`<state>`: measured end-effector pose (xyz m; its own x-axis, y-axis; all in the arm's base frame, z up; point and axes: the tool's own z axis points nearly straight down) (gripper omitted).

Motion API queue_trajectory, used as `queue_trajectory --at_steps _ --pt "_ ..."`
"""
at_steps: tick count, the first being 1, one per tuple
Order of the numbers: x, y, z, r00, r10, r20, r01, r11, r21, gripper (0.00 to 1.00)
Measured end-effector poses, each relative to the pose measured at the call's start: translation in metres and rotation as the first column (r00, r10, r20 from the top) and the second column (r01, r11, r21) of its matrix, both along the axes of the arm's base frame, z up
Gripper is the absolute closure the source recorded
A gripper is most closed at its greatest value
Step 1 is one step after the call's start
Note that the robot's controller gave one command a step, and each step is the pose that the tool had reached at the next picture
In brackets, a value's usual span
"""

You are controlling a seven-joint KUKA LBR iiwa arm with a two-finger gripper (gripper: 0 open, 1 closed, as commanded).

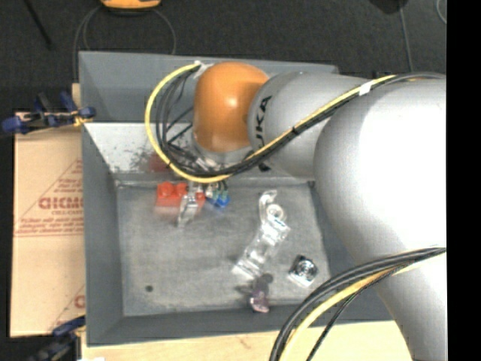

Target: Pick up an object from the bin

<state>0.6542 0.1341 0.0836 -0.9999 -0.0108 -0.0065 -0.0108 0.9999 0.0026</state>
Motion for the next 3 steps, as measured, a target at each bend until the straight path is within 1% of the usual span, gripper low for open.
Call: queue_trajectory --at_steps 1,2,3 --pt "0.002 -0.044 0.018 0.988 0.152 0.001 -0.152 0.988 -0.005 0.0" --pt "-0.002 -0.032 0.033 0.998 0.056 0.002 -0.056 0.998 0.0 0.0" --pt "-0.005 -0.028 0.002 1.0 0.026 0.002 -0.026 1.0 0.0 0.0"
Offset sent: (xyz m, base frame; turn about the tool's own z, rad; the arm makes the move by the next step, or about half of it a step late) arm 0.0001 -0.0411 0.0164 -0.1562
